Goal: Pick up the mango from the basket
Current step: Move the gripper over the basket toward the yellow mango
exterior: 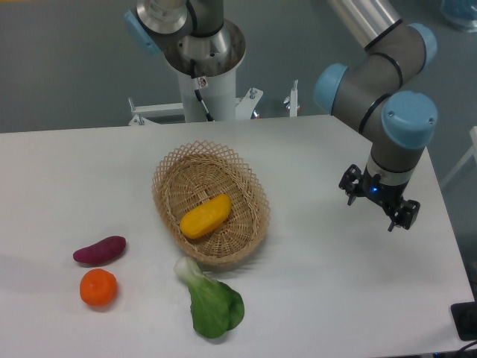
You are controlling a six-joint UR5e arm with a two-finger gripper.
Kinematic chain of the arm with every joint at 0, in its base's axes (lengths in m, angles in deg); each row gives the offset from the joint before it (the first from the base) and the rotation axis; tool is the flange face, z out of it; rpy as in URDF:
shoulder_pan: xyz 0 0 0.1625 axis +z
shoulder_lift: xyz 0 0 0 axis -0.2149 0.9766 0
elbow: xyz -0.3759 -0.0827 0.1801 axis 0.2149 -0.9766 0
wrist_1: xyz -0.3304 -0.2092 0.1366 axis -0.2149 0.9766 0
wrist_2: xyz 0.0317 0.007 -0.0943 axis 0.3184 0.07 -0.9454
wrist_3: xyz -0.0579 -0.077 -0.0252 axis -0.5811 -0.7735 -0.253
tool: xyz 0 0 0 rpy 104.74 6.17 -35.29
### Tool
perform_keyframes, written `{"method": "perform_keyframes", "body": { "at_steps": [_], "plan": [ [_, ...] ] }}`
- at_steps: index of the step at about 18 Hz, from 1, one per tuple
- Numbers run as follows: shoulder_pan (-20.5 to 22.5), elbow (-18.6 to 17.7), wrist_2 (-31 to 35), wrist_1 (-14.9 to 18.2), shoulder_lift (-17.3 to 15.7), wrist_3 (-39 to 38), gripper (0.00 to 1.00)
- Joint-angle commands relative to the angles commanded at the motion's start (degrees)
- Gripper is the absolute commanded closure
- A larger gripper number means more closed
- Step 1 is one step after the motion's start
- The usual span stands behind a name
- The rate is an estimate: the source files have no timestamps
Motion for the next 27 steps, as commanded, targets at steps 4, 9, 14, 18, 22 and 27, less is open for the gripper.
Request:
{"method": "perform_keyframes", "body": {
  "at_steps": [4, 9, 14, 18, 22, 27],
  "plan": [
    [-0.09, -0.09, 0.0, -0.09, 0.0, -0.17, 0.0],
    [-0.09, 0.0, -0.09, 0.44, -0.09, -0.61, 0.0],
    [-0.7, -1.14, -0.7, 0.53, -0.52, -5.69, 0.0],
    [-3.51, -5.96, -0.79, 0.53, -3.16, -7.82, 0.0],
    [-4.92, -8.52, -2.98, 1.14, -6.15, -8.0, 0.0],
    [-10.53, -10.72, -4.48, 1.23, -8.17, -12.04, 0.0]
  ]
}}
